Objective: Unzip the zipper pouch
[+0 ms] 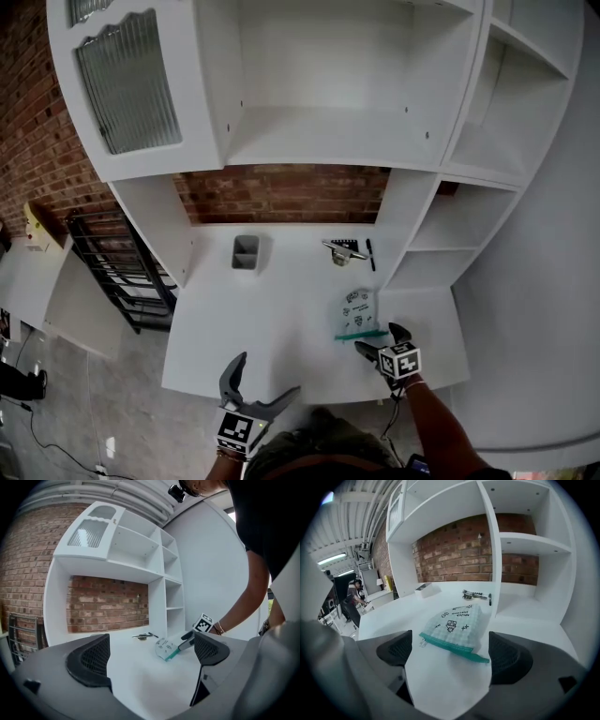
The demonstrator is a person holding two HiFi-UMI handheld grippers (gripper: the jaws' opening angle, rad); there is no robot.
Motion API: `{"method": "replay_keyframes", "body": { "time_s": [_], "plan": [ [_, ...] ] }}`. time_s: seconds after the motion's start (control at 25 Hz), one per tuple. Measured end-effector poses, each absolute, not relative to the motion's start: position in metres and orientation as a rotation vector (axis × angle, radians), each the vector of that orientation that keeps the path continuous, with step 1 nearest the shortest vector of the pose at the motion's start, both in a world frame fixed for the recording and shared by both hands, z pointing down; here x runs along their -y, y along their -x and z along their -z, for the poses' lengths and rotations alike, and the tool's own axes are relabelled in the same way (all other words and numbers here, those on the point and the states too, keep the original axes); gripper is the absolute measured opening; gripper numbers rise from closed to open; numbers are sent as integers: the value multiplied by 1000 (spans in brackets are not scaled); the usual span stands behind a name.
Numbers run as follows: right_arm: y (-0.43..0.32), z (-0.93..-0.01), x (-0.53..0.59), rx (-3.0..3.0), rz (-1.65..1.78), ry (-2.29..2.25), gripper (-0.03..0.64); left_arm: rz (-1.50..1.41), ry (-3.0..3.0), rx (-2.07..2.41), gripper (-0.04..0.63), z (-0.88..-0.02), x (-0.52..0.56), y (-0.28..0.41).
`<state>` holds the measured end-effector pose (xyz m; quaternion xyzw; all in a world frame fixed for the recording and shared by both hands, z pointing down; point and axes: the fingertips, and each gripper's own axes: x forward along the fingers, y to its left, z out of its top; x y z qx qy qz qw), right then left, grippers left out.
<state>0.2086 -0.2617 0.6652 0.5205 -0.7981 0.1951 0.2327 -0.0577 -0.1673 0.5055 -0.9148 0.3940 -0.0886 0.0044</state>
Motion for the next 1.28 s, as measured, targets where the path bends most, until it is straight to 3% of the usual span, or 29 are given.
{"method": "replay_keyframes", "body": {
  "time_s": [0.68, 0.8, 0.96, 1.08, 1.28],
  "plan": [
    [-223, -710, 297, 2134, -753, -1371, 409, 325, 2856, -1294, 549, -521, 198, 48],
    [-225, -714, 298, 2099, -728, -1361, 301, 332, 2868, -1278, 541, -522, 199, 45],
    [-222, -715, 299, 2086, -712, -1340, 209, 324, 2878, -1274, 531, -524, 201, 43],
    [-220, -712, 300, 2096, -721, -1329, 85, 321, 2885, -1277, 521, -527, 202, 44],
    [-207, -698, 299, 2160, -761, -1274, 40, 313, 2900, -1281, 512, -530, 204, 45]
  ]
}}
